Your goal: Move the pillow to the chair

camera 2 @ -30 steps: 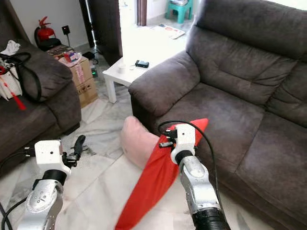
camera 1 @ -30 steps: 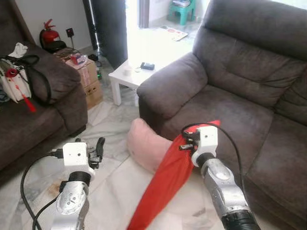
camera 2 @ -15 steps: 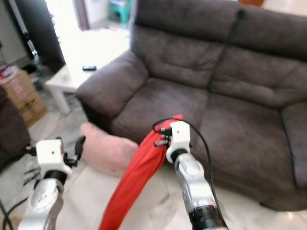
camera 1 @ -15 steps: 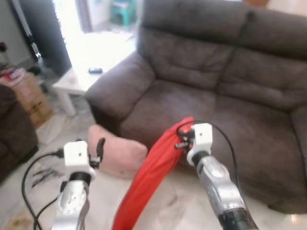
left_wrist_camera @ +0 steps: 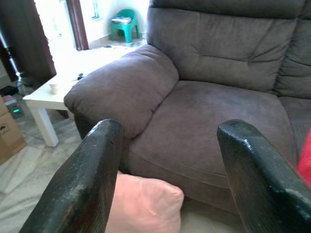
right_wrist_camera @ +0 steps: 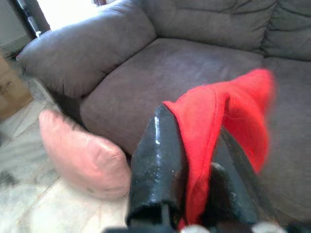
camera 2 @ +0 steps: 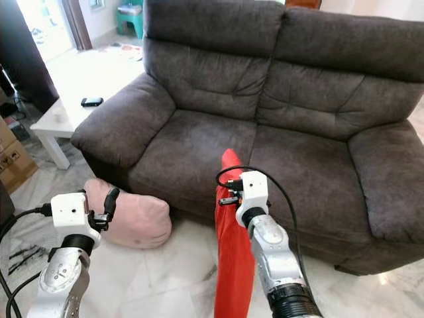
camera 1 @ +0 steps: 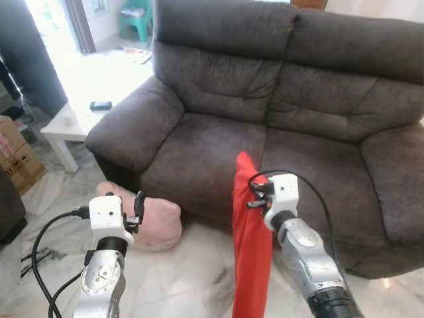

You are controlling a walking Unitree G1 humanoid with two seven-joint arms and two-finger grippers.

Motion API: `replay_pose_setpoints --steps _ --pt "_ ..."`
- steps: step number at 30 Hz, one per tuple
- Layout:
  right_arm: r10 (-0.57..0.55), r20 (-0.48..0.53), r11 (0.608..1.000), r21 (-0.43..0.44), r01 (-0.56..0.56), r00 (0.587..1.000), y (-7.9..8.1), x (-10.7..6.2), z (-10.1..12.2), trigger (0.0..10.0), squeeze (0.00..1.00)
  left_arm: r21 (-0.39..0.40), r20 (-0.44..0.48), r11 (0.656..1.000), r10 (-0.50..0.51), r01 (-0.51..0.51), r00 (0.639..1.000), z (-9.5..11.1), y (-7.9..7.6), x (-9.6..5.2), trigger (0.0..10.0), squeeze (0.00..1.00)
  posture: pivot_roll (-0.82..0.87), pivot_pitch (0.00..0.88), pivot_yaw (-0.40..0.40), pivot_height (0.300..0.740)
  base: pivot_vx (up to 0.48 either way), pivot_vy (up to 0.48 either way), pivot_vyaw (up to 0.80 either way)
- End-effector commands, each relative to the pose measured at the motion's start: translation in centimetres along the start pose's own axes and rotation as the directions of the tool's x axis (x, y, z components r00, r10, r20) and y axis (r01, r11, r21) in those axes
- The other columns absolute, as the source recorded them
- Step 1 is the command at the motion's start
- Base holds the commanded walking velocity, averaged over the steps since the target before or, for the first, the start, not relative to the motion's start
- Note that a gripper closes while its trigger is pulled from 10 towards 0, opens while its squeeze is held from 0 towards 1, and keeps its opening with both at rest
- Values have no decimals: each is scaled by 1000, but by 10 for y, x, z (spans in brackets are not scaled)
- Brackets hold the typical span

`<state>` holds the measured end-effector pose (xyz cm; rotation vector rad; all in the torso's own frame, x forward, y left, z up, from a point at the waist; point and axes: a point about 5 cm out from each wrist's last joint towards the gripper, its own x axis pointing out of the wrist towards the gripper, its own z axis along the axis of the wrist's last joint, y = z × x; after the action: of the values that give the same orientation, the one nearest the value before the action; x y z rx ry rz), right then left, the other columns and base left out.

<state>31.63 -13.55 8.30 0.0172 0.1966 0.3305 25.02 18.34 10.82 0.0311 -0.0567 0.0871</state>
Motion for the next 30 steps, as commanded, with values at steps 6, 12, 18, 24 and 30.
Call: replay_pose_setpoints --steps 6,12,18,24,30 --pt "304 109 938 -209 -277 946 8 4 43 10000 0 -10 -7 1000 -26 26 1000 0 -1 1 10000 0 75 0 -40 740 0 0 0" --pt "475 131 872 -203 -446 870 24 -2 50 10000 0 -9 -9 1000 -28 27 1000 0 -1 2 10000 0 76 0 -38 740 0 0 0" --pt "652 140 757 -166 -632 745 47 -13 53 10000 0 -9 -11 999 -33 33 999 0 -1 2 10000 0 83 0 -37 740 0 0 0" --pt "782 110 623 -162 -765 614 65 -27 53 10000 0 -11 -17 999 -37 37 999 -1 -2 1 10000 0 81 0 -38 740 0 0 0" --pt "842 117 538 -146 -830 526 78 -37 55 10000 0 -16 -20 999 -45 44 999 -2 -3 1 10000 0 81 0 -40 740 0 0 0"
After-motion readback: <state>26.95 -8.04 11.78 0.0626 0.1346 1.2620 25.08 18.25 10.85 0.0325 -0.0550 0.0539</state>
